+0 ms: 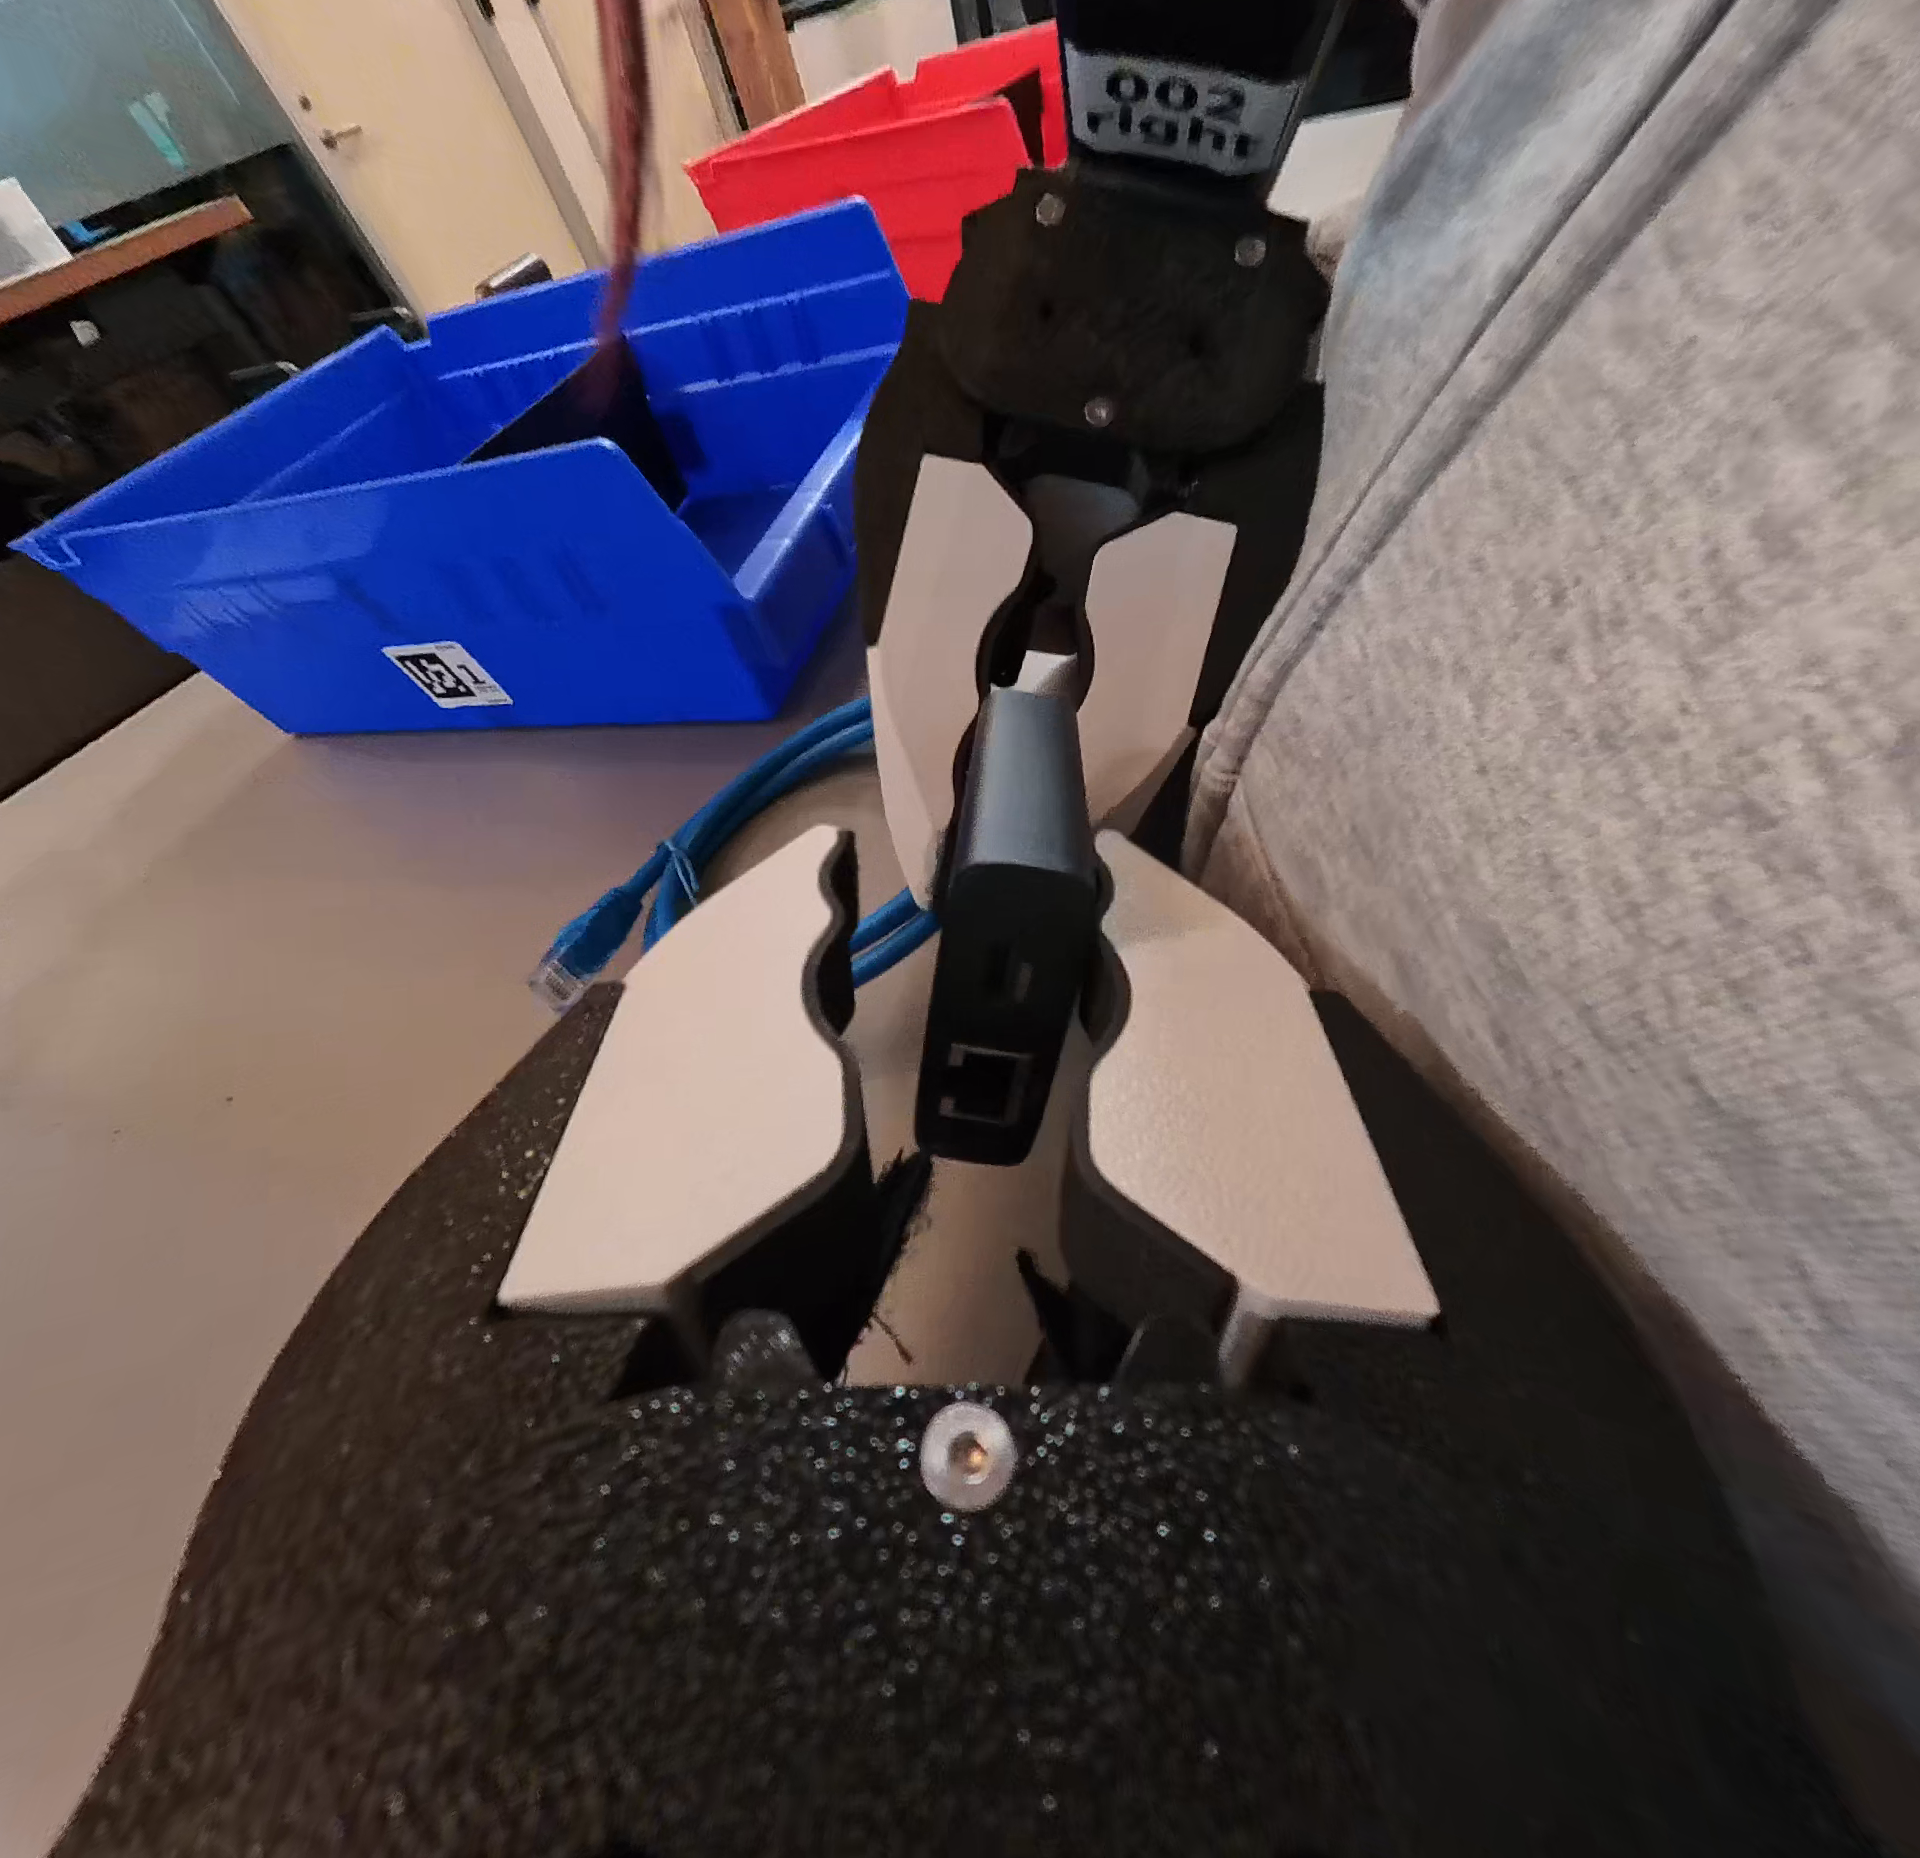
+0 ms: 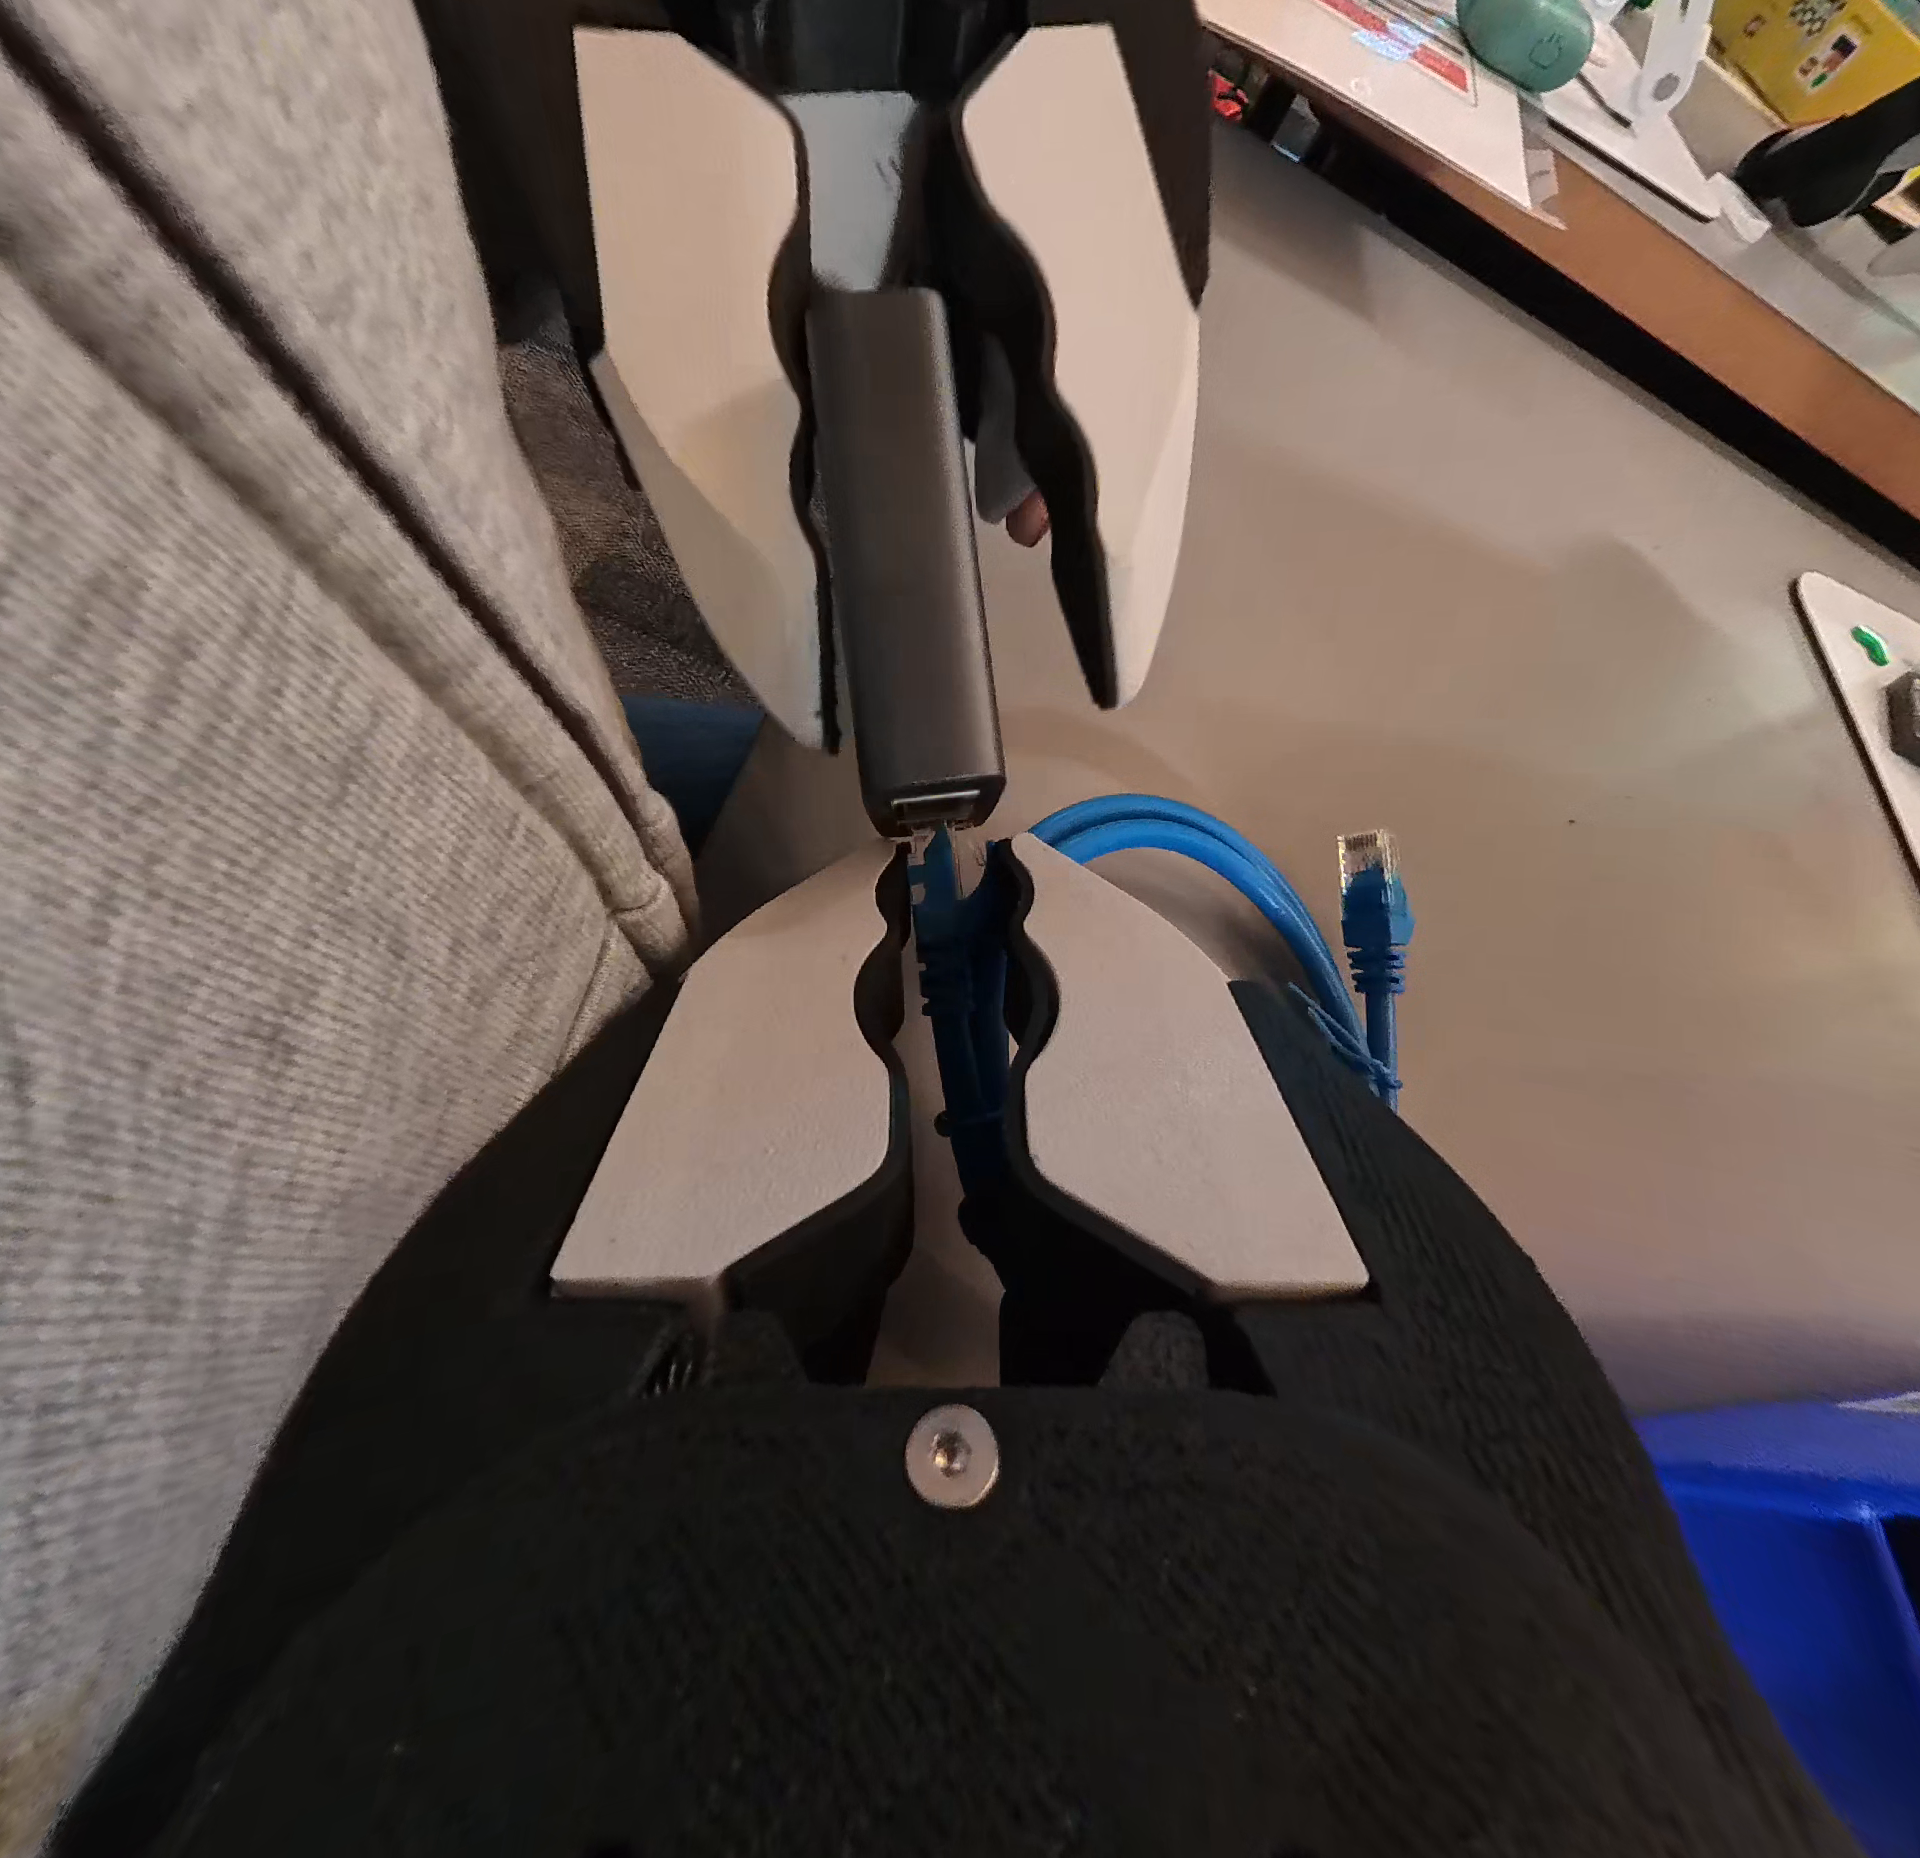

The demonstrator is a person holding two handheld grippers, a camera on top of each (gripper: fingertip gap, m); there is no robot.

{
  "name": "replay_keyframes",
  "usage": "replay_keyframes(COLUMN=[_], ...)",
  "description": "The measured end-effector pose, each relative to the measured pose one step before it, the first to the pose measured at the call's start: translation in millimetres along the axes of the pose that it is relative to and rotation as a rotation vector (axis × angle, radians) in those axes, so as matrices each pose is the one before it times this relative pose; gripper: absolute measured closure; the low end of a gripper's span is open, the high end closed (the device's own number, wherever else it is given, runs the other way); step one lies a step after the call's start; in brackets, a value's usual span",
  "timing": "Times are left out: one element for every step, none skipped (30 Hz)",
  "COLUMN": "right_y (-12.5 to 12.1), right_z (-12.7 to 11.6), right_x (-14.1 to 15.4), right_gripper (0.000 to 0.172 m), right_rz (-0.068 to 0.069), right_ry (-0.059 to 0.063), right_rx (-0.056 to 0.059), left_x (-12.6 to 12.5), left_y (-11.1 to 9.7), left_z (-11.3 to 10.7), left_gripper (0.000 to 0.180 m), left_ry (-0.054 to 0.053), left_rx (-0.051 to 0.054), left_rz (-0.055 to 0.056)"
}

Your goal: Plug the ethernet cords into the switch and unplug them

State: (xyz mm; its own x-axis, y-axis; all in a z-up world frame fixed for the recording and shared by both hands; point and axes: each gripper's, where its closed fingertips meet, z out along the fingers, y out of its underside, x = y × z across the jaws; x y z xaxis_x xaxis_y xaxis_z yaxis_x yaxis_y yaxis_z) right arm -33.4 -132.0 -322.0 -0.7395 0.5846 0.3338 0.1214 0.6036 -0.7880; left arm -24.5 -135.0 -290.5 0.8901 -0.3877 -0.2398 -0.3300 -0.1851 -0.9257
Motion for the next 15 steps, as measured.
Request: replay_keyframes(right_y=[-0.24, 0.10, 0.37, 0.64, 0.62, 0.34, 0.22, 0.03, -0.21, -0.50, -0.57, -0.32, 0.07, 0.39, 0.39], right_z=[-0.42, -0.41, -0.28, -0.26, -0.39, -0.44, -0.25, -0.13, -0.05, -0.19, -0.26, -0.32, -0.14, -0.04, 0.01], right_x=[0.59, 0.63, 0.55, 0.47, 0.40, 0.53, 0.01, -0.30, -0.36, -0.16, -0.03, -0.07, -0.68, -0.83, -1.08], right_gripper=[0.158, 0.158, 0.158, 0.158, 0.158, 0.157, 0.158, 0.157, 0.157, 0.157, 0.157, 0.157, 0.157, 0.157, 0.156], right_rz=[-0.0019, -0.0005, 0.0014, 0.0011, -0.0017, -0.0036, -0.0049, -0.0038, -0.0018, 0.0009, 0.0004, -0.0024, -0.0028, -0.0013, 0.0001], right_ry=[0.0045, 0.0042, 0.0032, 0.0025, 0.0030, 0.0043, 0.0003, -0.0010, -0.0016, -0.0018, 0.0005, 0.0004, -0.0033, -0.0050, -0.0067], right_rx=[0.0025, 0.0008, -0.0010, -0.0014, -0.0019, -0.0006, -0.0012, -0.0002, 0.0014, 0.0036, 0.0039, 0.0017, -0.0022, -0.0043, -0.0044], left_x=[0.99, 0.31, 0.45, 0.60, 0.40, 0.24, 0.53, 0.63, 0.48, 0.38, 0.02, 0.14, 0.61, 0.75, 0.75], left_y=[3.61, 4.42, 4.28, 2.06, 0.00, -0.19, -0.07, -0.06, -0.09, -0.37, -0.58, -0.82, -0.87, -0.64, -0.62], left_z=[1.36, 1.60, 1.34, 0.96, 0.87, 0.55, 0.47, 0.00, -0.33, -0.48, -0.41, -0.41, -0.12, -0.08, -0.05], left_gripper=[0.141, 0.142, 0.146, 0.156, 0.157, 0.158, 0.158, 0.158, 0.159, 0.159, 0.159, 0.159, 0.159, 0.159, 0.159], left_ry=[0.0013, -0.0048, -0.0052, -0.0037, 0.0008, 0.0048, 0.0087, 0.0085, 0.0080, 0.0061, 0.0028, 0.0016, 0.0062, 0.0069, 0.0055], left_rx=[-0.0275, -0.0347, -0.0359, -0.0225, -0.0087, -0.0078, -0.0048, -0.0031, -0.0021, 0.0011, 0.0028, 0.0037, 0.0019, 0.0000, -0.0003], left_rz=[0.0143, 0.0200, 0.0239, 0.0239, 0.0205, 0.0082, -0.0020, -0.0063, -0.0105, -0.0114, -0.0070, -0.0050, -0.0053, -0.0038, -0.0017])
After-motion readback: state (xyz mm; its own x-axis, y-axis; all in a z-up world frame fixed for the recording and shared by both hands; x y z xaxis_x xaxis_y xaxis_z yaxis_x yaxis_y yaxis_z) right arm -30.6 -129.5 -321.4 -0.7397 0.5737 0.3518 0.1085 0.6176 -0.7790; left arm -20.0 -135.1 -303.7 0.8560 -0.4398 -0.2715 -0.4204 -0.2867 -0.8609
